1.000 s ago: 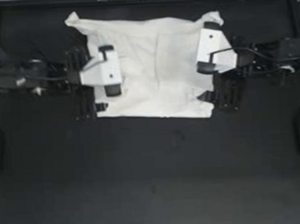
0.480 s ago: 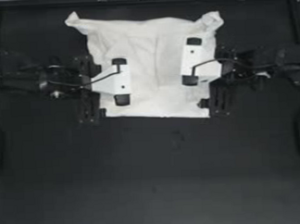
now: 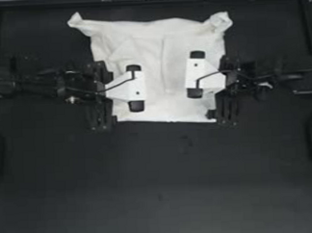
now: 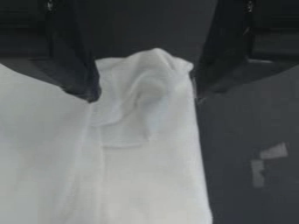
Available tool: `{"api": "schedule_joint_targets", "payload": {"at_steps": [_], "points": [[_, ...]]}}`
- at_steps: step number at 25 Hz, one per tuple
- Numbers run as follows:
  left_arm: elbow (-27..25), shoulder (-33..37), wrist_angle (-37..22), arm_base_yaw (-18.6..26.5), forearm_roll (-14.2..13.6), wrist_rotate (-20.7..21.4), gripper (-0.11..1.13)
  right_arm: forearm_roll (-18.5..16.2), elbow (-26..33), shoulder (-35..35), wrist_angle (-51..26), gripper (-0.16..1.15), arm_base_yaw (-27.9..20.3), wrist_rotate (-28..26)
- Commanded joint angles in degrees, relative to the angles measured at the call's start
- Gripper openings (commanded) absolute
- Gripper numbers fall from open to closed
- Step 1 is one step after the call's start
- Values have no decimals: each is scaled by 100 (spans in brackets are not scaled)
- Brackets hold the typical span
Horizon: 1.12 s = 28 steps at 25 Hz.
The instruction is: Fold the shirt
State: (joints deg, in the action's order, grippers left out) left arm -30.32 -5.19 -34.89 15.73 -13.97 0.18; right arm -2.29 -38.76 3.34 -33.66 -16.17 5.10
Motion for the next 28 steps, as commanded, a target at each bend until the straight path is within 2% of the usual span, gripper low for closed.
{"api": "schedule_joint_targets", "payload": {"at_steps": [1,6,11,24,26,28], "points": [[70,105,79,-9,123,18,103,211,0,18,185,94,9,70],[62,-26,114,-35,185,18,103,510,9,-211,185,100,9,264],[79,-149,176,-35,193,18,103,536,53,-536,149,101,-35,272],[62,-387,149,-62,141,26,102,316,97,-782,229,100,-88,229],[62,-457,123,-44,123,-9,98,202,79,-800,220,99,-88,185],[79,-501,97,-26,132,-35,87,141,70,-817,220,94,-88,141]]}}
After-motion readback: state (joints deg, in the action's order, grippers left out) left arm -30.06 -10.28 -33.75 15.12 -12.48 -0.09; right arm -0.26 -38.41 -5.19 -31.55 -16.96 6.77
